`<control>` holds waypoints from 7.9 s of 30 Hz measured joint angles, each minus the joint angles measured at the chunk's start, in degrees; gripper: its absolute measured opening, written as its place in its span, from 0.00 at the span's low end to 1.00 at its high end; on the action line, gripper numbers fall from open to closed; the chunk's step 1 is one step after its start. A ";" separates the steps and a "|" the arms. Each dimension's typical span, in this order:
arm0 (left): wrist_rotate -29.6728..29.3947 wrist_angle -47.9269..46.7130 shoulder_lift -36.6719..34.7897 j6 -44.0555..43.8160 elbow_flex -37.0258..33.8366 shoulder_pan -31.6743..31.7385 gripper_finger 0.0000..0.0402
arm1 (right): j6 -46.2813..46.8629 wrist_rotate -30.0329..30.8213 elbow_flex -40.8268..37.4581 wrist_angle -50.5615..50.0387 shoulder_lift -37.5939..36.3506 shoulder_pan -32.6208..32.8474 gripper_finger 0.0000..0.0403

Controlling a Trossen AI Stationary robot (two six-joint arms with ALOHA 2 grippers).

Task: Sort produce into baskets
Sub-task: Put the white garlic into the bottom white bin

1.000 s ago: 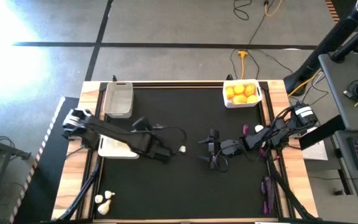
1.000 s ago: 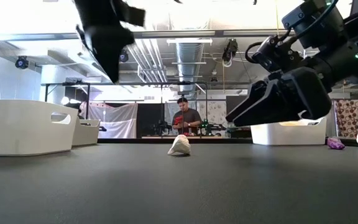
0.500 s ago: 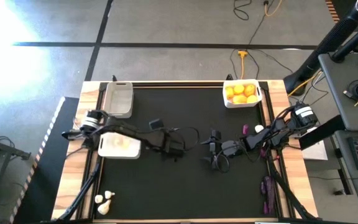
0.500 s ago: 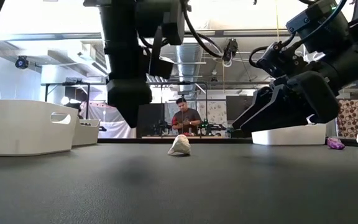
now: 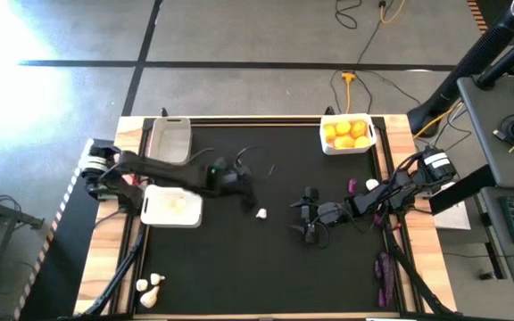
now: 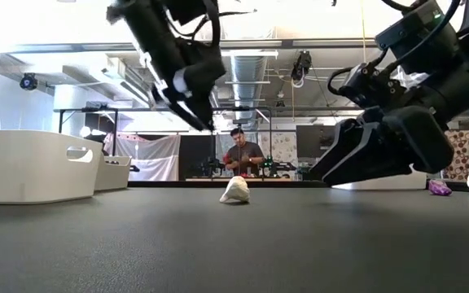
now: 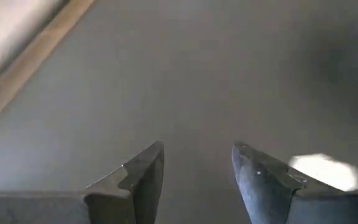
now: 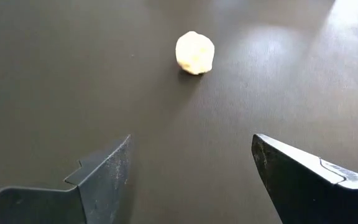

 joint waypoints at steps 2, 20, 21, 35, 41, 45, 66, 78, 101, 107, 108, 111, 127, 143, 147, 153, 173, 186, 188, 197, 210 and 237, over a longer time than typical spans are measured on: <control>4.23 14.28 -0.07 0.34 -6.05 -1.89 0.43 | 0.54 0.00 -0.12 -0.52 0.00 0.00 0.81; 4.63 53.63 16.88 1.10 -17.11 -6.96 0.59 | 0.96 0.02 -0.64 -0.30 0.00 -0.02 0.81; 5.16 53.37 17.67 1.15 -16.82 -6.96 0.59 | 0.96 0.00 -0.66 -0.27 0.00 -0.02 0.81; 5.84 40.77 17.87 3.53 -13.06 -6.93 0.41 | 1.70 0.02 -1.60 -0.26 0.00 -0.02 0.81; 6.05 34.64 14.09 3.29 -13.36 -6.96 0.25 | 1.66 0.03 -1.71 -0.26 0.00 -0.02 0.81; 6.00 24.74 8.69 3.40 -10.85 -7.00 0.21 | 1.06 0.02 -1.71 -0.16 0.00 -0.04 0.81; -10.06 -66.02 1.18 -22.71 27.23 -9.41 0.20 | 0.70 0.01 -1.56 0.68 0.02 -0.13 0.81; 6.27 -66.75 -2.00 -25.24 10.05 -9.03 0.20 | 3.25 0.00 -2.54 0.66 0.02 -0.13 0.81; 19.68 -40.08 -21.67 -40.71 -21.29 -8.31 0.28 | -1.09 0.00 -2.54 3.85 0.02 -0.15 0.81; 18.72 -41.37 -20.06 -42.12 -20.58 -8.31 0.41 | -3.07 0.00 -2.52 4.44 0.02 -0.15 0.81; 18.68 -41.82 -19.95 -41.66 -19.89 -8.31 0.43 | -3.49 0.00 -2.54 4.84 0.02 -0.15 0.81; 18.03 -44.97 -19.71 -40.85 -16.70 -8.31 0.46 | -4.42 0.02 -2.52 6.22 0.02 -0.15 0.81; 30.73 -52.74 -17.91 -53.09 4.26 -18.19 0.37 | -2.65 -0.03 -2.39 6.12 0.02 -0.15 0.81; 44.51 -53.10 -8.06 -74.17 2.70 -31.72 0.49 | -1.27 -0.14 -2.41 5.59 0.03 -0.13 0.81; 48.69 -51.92 -4.09 -75.64 2.70 -31.85 0.49 | -1.36 -0.24 -2.41 5.75 0.02 -0.13 0.81; 58.74 -50.48 1.81 -72.42 2.70 -32.12 0.50 | -1.41 -0.22 -2.41 5.73 0.02 -0.13 0.81; 66.01 -39.77 9.69 -70.04 -1.53 -35.22 0.50 | -1.41 -0.26 -2.41 5.38 0.03 -0.13 0.81; 68.17 -30.49 9.69 -73.30 -9.10 -37.47 0.50 | -1.43 -0.26 -2.41 5.34 0.03 -0.14 0.81; 68.15 -27.80 9.69 -74.08 -10.06 -37.73 0.50 | -1.45 -0.26 -2.41 5.34 0.04 -0.15 0.81; 69.22 -24.26 9.69 -74.12 -13.92 -39.70 0.39 | -1.45 -0.24 -2.41 5.29 0.04 -0.13 0.81; 61.25 -40.43 9.66 -63.45 -3.49 -35.99 0.19 | -2.89 -0.24 -2.01 5.73 0.04 -0.15 0.81; 20.00 -58.22 -0.85 -32.44 -5.48 -3.11 0.23 | -3.90 -0.24 -0.42 4.97 1.31 -0.15 0.81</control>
